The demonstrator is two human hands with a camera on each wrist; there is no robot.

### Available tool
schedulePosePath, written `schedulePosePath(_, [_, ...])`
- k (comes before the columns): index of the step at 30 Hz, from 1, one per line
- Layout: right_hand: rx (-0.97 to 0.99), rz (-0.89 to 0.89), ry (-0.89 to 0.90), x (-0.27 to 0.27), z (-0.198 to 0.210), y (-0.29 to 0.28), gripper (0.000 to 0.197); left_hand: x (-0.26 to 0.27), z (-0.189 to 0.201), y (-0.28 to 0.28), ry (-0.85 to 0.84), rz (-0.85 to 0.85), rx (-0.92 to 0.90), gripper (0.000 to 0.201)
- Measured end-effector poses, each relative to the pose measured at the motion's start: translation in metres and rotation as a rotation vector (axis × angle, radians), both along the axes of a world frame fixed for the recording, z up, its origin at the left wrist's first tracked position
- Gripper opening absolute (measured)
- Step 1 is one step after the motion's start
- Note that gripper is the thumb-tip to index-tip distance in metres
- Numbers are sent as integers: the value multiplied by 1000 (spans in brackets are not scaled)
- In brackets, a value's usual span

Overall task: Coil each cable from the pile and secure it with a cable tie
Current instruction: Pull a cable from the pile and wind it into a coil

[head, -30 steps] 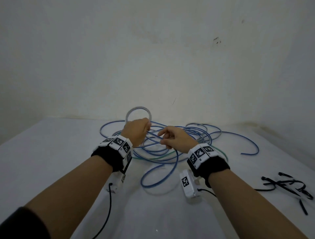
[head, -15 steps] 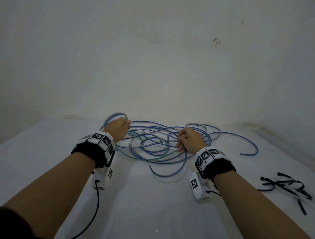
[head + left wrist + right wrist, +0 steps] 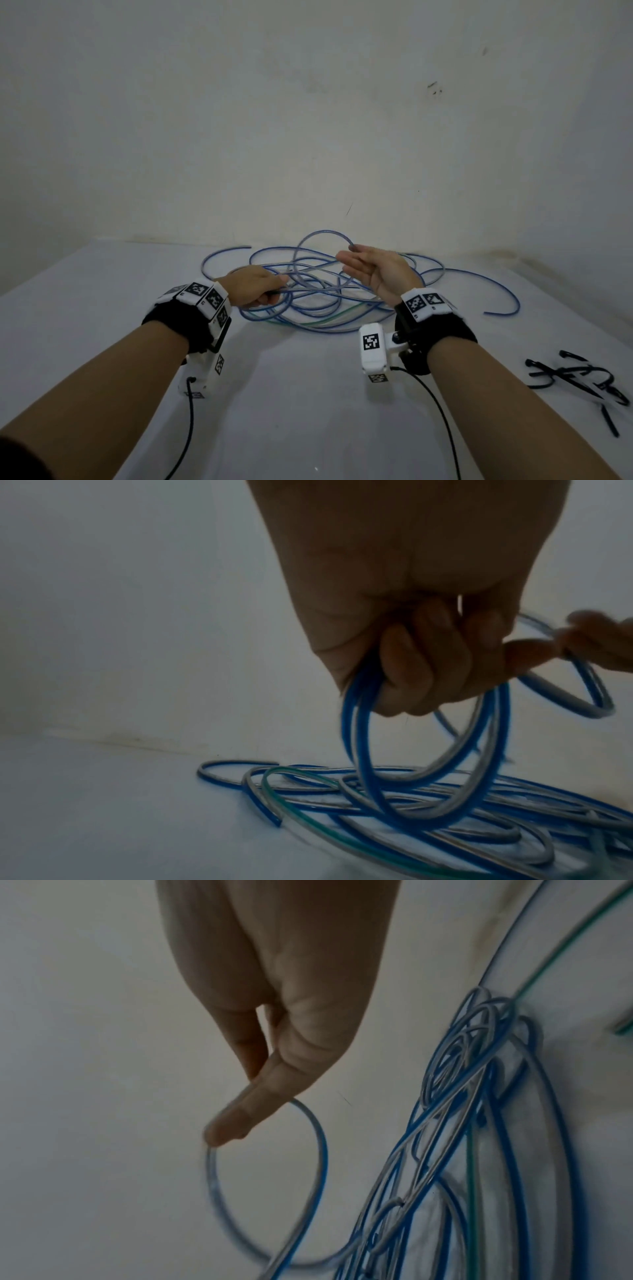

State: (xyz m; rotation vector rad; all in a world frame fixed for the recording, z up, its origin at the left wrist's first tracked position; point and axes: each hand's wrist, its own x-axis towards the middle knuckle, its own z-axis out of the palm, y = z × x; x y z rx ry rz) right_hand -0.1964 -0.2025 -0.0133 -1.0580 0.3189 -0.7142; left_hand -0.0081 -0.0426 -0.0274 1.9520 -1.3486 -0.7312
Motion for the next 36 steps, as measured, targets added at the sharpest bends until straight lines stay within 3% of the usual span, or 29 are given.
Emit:
schedulePosePath(3, [-126,-83,85,5,-5,-2,29,-8,7,-2,187,-43,-83,49])
schedulePosePath(8, [-600,-61,376,11,-10,0,26,-18,24,-5,478,-38,-296,47])
schedulePosePath(11, [-697,22,373,13,-13,6,25,-21,32,-8,637,-4,-423,45])
schedulePosePath(16, [-733,-114,415,18,-15,5,14,-19,44,-7,1005,-36,-585,42])
schedulePosePath(19, [-657,-188,408,22,-14,6,18,-24,45,-5,1025,-77,-590,35])
schedulePosePath(22, [-708,-235,435,23,-15,7,13,-26,45,-6,1025,-75,-651,35])
schedulePosePath(29, [-712,-126,549,13,-26,6,6,-10,46,-7,1133,19,-938,35])
schedulePosePath(33, [-785,-97,701,8,-28,8,9,-4,45,-9,1165,112,-1100,35])
schedulePosePath(36, [-603,-80,712,4,-29,10,12,0,46,-8,1133,191,-1180,34])
